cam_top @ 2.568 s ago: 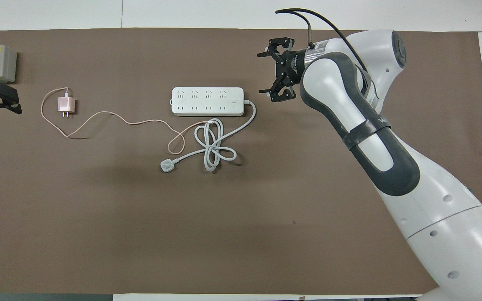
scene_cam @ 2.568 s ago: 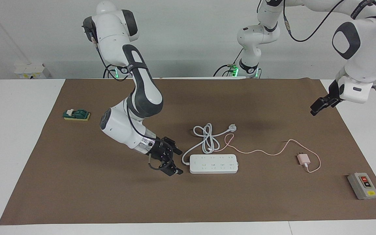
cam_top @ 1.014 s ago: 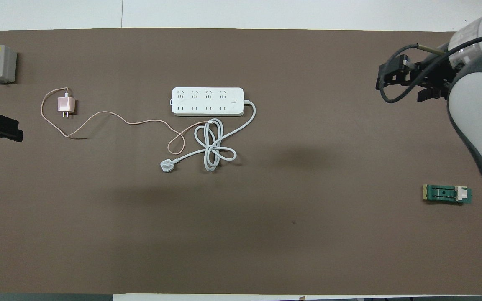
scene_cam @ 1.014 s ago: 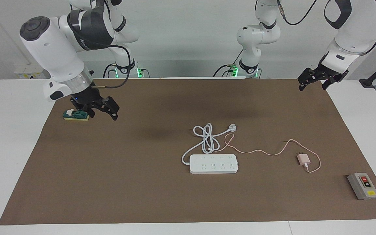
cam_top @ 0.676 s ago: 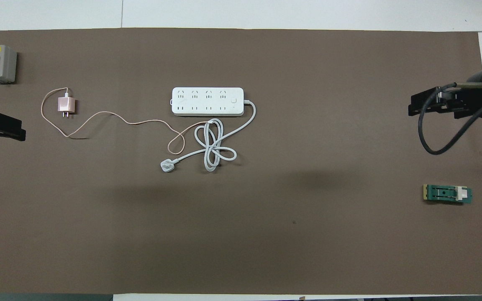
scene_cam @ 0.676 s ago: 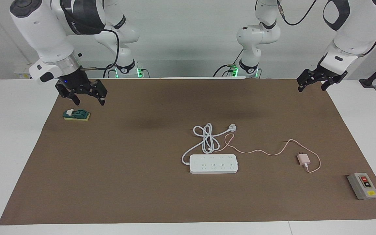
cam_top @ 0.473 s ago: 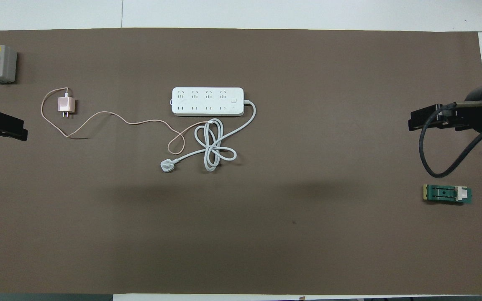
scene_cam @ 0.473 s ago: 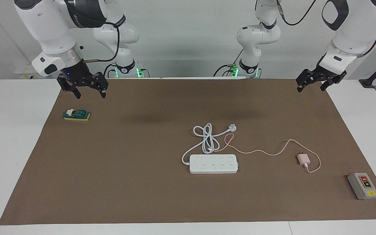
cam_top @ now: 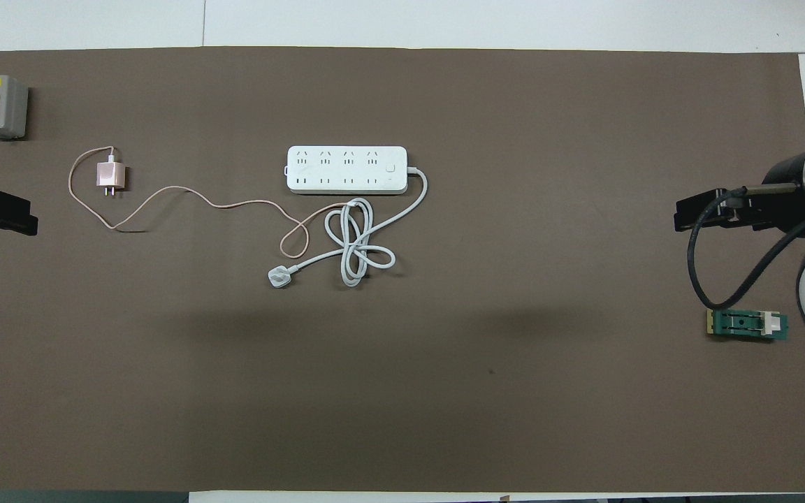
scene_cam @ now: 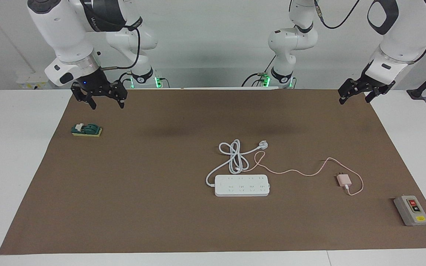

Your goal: Unplug charger and place it aside

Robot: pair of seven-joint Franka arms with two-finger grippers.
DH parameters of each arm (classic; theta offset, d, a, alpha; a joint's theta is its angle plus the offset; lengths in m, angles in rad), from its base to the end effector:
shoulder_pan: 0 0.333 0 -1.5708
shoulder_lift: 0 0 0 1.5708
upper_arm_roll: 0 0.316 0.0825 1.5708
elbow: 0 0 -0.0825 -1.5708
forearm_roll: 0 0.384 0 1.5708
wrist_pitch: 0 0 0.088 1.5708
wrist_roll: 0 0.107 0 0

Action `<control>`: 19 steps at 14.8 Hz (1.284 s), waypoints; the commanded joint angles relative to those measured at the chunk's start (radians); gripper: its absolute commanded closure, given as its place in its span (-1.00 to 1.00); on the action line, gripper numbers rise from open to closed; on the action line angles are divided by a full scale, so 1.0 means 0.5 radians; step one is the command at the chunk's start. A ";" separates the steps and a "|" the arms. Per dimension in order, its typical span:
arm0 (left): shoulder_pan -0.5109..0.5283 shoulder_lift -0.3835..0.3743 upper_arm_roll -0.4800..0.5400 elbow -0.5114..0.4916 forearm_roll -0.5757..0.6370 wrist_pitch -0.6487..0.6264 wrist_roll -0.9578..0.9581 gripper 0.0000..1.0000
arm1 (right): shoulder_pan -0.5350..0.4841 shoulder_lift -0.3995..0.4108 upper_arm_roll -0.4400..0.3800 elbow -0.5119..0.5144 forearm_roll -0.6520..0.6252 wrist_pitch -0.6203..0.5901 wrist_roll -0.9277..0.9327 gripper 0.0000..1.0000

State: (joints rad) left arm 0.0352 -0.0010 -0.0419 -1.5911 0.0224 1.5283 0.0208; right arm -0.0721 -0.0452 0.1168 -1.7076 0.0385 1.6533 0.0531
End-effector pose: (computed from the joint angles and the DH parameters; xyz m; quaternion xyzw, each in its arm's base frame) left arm 0.5489 -0.0012 0.6120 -0.9994 0.0136 0.0310 0.0110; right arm 0.5444 0.0295 0.5915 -0.9998 0.0059 0.0055 0.0163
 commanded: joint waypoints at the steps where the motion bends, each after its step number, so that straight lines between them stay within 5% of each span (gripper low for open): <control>1: 0.003 -0.053 0.007 -0.064 -0.020 0.024 0.010 -1.00 | -0.037 -0.041 0.033 -0.042 -0.040 0.019 -0.045 -1.00; 19: 0.003 -0.053 0.007 -0.064 -0.020 0.024 0.010 -1.00 | -0.040 -0.045 0.036 -0.042 -0.098 0.019 -0.042 -1.00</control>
State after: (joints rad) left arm 0.0351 -0.0011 -0.0420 -1.5911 0.0224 1.5283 0.0209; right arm -0.0723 -0.0463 0.1225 -1.7075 0.0038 1.6538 0.0530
